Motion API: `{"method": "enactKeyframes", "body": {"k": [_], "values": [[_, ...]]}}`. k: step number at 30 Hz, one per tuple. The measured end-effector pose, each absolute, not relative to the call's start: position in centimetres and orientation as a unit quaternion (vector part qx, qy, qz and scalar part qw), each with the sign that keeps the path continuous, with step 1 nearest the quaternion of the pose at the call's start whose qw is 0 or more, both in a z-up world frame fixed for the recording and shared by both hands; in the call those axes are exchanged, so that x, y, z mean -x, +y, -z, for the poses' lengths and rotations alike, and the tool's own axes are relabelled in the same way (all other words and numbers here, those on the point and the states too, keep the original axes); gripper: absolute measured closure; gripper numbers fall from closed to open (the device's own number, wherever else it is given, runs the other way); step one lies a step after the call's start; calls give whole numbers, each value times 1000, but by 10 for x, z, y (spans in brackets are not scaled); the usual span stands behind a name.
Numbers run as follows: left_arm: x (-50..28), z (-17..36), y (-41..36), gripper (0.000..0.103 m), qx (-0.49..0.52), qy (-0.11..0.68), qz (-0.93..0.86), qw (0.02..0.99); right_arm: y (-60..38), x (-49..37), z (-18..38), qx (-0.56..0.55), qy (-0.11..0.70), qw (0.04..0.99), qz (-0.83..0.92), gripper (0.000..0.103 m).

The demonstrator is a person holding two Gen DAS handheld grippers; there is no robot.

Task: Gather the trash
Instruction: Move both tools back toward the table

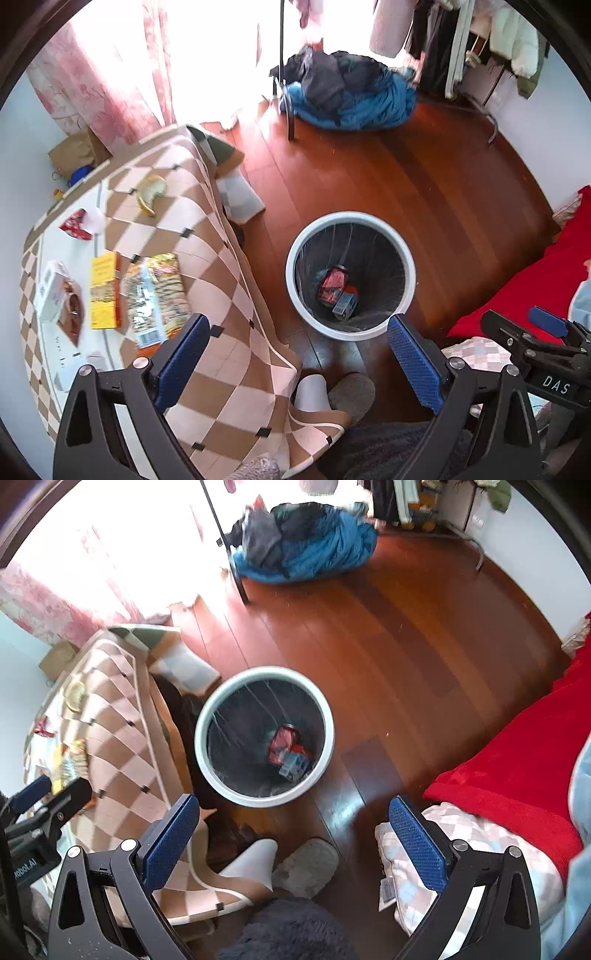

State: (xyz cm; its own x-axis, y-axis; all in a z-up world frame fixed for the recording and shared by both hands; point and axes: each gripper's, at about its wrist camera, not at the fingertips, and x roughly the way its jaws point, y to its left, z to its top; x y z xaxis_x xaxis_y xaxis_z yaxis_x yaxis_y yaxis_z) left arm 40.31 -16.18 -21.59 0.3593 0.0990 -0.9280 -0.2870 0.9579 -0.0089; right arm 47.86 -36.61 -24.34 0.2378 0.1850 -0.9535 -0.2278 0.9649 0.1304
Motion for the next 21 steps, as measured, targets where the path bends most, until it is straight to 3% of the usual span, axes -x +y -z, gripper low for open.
{"method": "enactKeyframes", "body": {"k": [13,21], "values": [[-333,127,-117,5,98,481,-149,859,-328,-412,114,-33,509,841,-182,0],[-283,168,-27,5,70,502,-212,835,-248,-381,140,-20,548,797,-253,0]]}}
